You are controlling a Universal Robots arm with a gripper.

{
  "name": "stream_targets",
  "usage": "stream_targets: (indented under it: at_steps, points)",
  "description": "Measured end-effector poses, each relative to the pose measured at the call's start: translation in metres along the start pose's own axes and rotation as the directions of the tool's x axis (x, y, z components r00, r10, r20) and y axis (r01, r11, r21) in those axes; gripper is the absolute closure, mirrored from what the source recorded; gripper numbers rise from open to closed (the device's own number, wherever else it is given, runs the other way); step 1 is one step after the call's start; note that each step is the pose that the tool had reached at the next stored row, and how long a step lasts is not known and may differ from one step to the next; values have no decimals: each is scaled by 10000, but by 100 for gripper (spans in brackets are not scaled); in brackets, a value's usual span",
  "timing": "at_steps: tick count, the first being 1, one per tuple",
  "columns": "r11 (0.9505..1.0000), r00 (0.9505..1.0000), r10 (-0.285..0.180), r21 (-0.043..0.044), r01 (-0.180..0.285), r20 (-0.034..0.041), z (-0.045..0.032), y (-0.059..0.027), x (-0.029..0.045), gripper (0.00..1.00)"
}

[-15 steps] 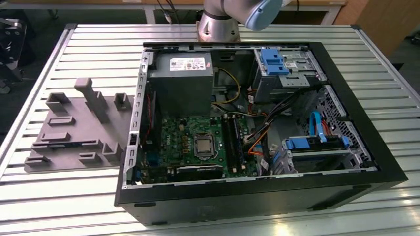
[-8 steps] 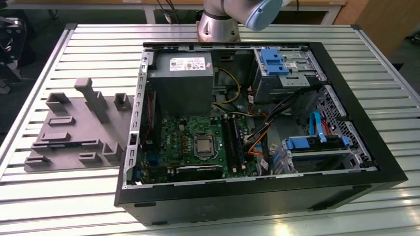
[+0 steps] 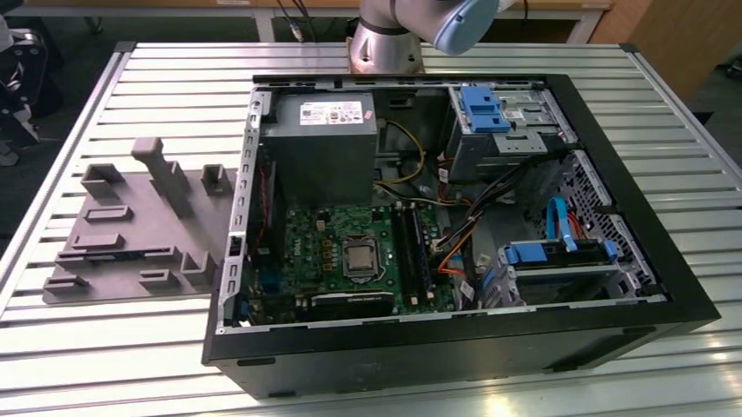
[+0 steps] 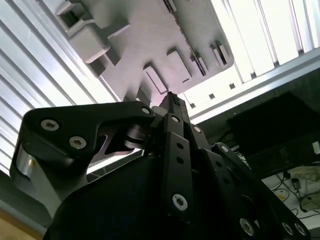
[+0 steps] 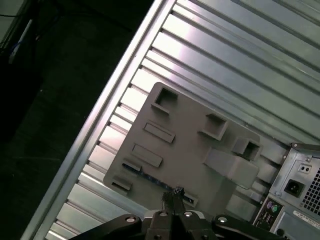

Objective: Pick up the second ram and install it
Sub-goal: 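Pick up the second ram and move it above second insertion slot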

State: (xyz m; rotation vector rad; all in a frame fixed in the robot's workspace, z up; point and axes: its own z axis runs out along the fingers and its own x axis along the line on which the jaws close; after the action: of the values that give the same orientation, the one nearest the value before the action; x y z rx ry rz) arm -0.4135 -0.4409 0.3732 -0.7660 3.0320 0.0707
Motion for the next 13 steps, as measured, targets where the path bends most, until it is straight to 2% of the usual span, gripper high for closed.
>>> stream_targets:
  at_steps: [7,13]
  points:
    - [9967,9967,-815,-21,815,-33,5,0,0,89]
    - [9885,9885,-1509,-41,1509,-58,11,-1,0,89]
